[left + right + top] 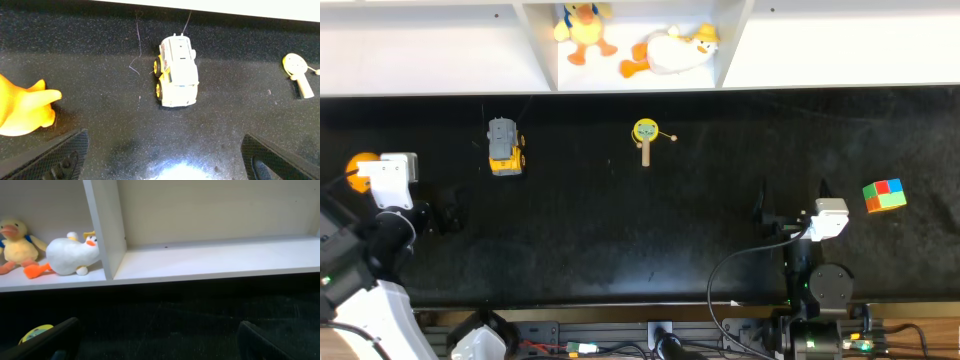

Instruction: Store Toys

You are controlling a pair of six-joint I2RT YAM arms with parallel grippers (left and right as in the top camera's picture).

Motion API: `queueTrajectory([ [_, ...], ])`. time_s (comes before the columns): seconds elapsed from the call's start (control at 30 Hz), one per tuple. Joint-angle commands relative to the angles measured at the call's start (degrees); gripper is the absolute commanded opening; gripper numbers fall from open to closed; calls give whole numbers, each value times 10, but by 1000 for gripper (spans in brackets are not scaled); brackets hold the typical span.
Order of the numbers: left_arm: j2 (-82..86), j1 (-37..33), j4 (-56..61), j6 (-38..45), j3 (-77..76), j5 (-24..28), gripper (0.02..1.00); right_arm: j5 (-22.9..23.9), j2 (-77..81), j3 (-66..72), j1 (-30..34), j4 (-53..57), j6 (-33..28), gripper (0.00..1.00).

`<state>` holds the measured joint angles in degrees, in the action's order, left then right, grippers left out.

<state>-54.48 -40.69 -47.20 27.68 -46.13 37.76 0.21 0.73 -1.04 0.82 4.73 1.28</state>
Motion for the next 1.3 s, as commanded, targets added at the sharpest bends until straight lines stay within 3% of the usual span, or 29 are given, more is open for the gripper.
queueTrajectory([
  [0.03,-4,-35,-4,41,-16,34,993,-4,-5,8,3,-3,0,996],
  [0.3,-4,-106,-82,101,-44,31,993,-4,-5,8,3,-3,0,996],
  [0.57,6,-122,-131,99,-103,-43,996,-4,-5,8,3,-3,0,993],
  [0.8,-13,-131,-96,101,-109,-120,993,-4,-5,8,3,-3,0,993],
  [1.0,-41,-139,-73,110,-110,-148,996,-4,-5,8,3,-3,0,998],
  [1.3,-115,-167,-25,131,-117,-147,991,-4,-5,8,3,-3,0,996],
])
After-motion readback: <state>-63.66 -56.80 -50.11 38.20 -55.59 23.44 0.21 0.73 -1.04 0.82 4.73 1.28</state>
